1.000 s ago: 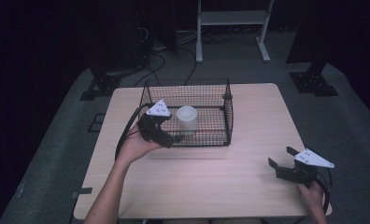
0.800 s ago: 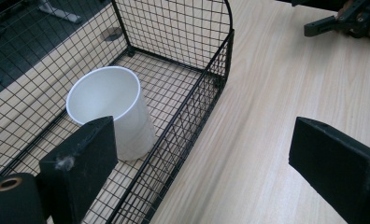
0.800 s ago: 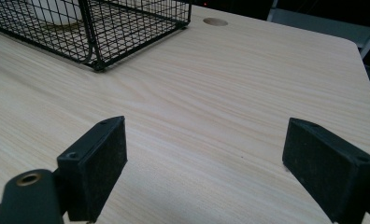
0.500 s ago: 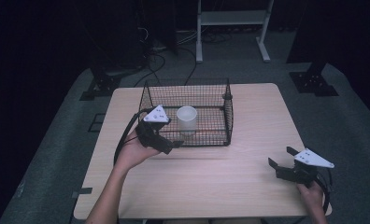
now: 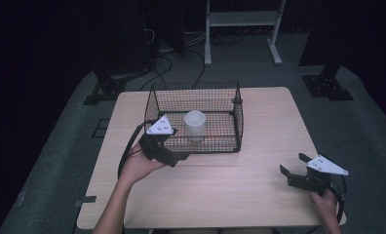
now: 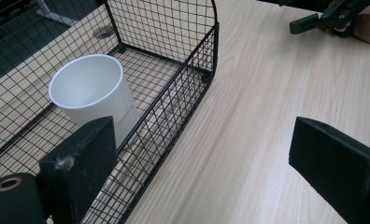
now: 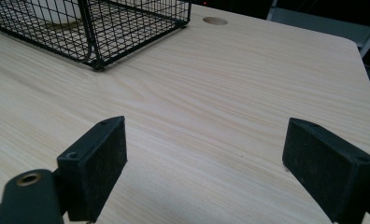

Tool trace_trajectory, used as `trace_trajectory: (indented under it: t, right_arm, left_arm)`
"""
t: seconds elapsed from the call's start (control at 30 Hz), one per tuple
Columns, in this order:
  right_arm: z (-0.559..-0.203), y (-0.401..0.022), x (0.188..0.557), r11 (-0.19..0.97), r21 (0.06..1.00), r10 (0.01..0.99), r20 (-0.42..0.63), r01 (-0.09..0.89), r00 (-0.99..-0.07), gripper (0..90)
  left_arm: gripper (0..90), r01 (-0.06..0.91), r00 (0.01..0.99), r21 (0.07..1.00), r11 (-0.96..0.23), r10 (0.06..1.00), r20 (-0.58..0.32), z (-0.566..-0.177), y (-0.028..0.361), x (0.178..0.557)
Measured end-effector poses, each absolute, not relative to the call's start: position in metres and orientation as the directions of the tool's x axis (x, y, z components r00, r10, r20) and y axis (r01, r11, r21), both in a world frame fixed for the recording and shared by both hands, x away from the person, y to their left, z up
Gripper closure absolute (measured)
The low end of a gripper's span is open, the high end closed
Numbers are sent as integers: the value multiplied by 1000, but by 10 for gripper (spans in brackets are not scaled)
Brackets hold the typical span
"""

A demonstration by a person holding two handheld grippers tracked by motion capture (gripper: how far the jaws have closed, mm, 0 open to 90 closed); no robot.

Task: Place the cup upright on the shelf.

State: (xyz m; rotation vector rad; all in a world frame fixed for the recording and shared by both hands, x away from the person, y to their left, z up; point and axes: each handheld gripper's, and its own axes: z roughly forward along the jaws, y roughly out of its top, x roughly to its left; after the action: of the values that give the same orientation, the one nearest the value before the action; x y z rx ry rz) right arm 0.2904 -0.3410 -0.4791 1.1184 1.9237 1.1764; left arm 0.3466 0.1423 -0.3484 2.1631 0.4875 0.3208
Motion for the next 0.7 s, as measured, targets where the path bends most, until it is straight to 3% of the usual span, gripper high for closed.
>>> trace_trajectory:
  t: [0.7]
  right_arm:
    - [-479, -341, 290, 250, 905, 889, -75, 343, -452, 131]
  left_arm:
    - [72, 222, 896, 817, -532, 441, 44, -362, 150, 319]
